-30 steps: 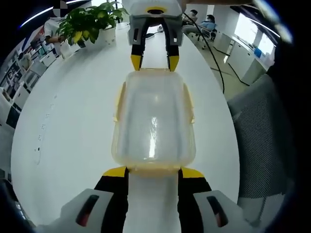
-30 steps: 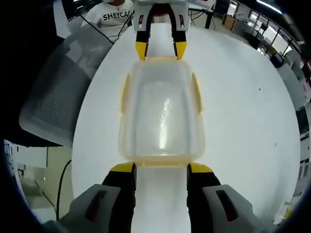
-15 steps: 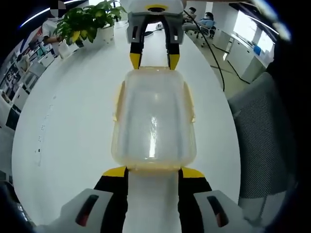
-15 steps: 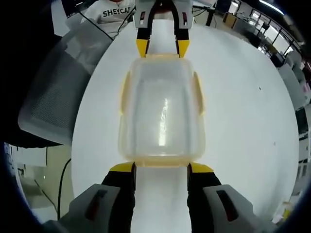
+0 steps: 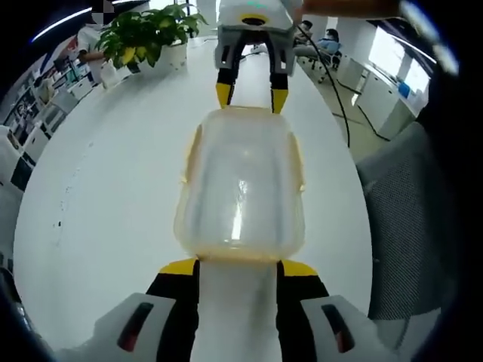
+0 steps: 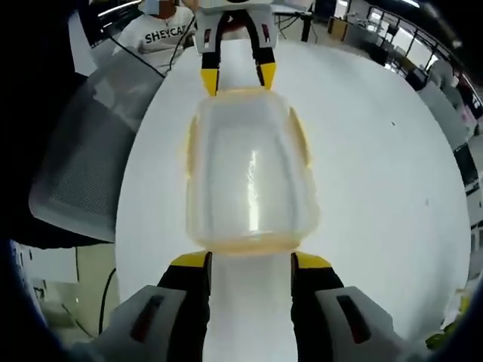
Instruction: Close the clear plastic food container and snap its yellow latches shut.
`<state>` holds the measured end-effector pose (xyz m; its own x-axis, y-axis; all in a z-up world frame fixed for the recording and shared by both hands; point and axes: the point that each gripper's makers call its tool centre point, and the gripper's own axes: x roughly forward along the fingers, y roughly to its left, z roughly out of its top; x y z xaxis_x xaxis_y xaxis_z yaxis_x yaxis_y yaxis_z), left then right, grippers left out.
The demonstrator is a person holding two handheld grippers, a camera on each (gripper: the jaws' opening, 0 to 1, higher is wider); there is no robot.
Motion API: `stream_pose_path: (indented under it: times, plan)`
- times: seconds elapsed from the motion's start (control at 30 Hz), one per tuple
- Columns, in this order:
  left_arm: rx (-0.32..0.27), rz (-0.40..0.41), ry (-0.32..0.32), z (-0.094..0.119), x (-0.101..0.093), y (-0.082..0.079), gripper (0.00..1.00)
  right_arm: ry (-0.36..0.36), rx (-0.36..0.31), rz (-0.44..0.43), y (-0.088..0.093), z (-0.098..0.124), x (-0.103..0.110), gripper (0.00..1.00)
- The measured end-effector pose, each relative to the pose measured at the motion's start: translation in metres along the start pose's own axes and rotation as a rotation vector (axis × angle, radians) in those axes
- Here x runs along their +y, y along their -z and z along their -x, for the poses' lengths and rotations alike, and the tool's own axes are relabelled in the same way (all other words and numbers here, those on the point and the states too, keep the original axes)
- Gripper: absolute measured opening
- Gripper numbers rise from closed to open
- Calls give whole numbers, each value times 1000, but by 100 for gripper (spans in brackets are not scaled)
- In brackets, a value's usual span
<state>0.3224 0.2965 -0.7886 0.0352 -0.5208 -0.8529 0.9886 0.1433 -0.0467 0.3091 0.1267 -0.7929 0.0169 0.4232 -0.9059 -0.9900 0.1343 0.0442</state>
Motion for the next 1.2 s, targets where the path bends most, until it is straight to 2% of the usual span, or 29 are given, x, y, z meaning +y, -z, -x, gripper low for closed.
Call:
stream_pose_path:
  times: [0.07, 0.17, 0.27, 0.4, 0.57, 0.67, 0.7, 0.77, 0.83, 0.87, 0.93, 1.0, 1.1, 1.2]
  plan:
    - [-22, 50, -1, 5, 0, 0, 34, 20, -16, -3, -2, 3, -2, 42]
    - [-52, 94, -7, 10, 2, -1, 34, 24, -36, -52, -2, 8, -1, 41]
    - [-93, 188, -1, 16, 4, -3, 34, 31, -54, -82, -1, 13, -2, 40]
    - [-172, 317, 2, 22, 5, -14, 32, 54, -102, -194, -2, 19, -5, 38]
    - [-182, 531, 6, 15, 4, -7, 31, 62, -167, -343, -7, 19, -7, 36]
    - [-215, 660, 21, 13, 3, -8, 30, 62, -201, -446, -8, 16, -6, 34]
    - [-248, 746, 34, 12, 4, -10, 30, 64, -211, -490, -7, 16, -7, 34]
    - [-269, 864, 12, 11, 10, -5, 29, 67, -250, -546, -8, 18, -8, 34]
    - [-312, 920, 29, 10, 11, -9, 28, 55, -286, -600, -11, 20, -6, 34]
    - [-308, 948, 33, 9, 10, -7, 27, 45, -314, -633, -13, 21, -6, 33]
    - [-292, 931, 21, 6, 9, -3, 27, 45, -336, -678, -12, 22, -7, 32]
    - [-274, 931, 13, 6, 7, -1, 27, 35, -329, -684, -14, 21, -2, 31]
    - [-285, 954, 22, 2, 6, -4, 26, 11, -316, -669, -20, 16, 6, 33]
    - [-275, 943, 12, 1, 7, -5, 23, 10, -296, -658, -21, 14, 3, 31]
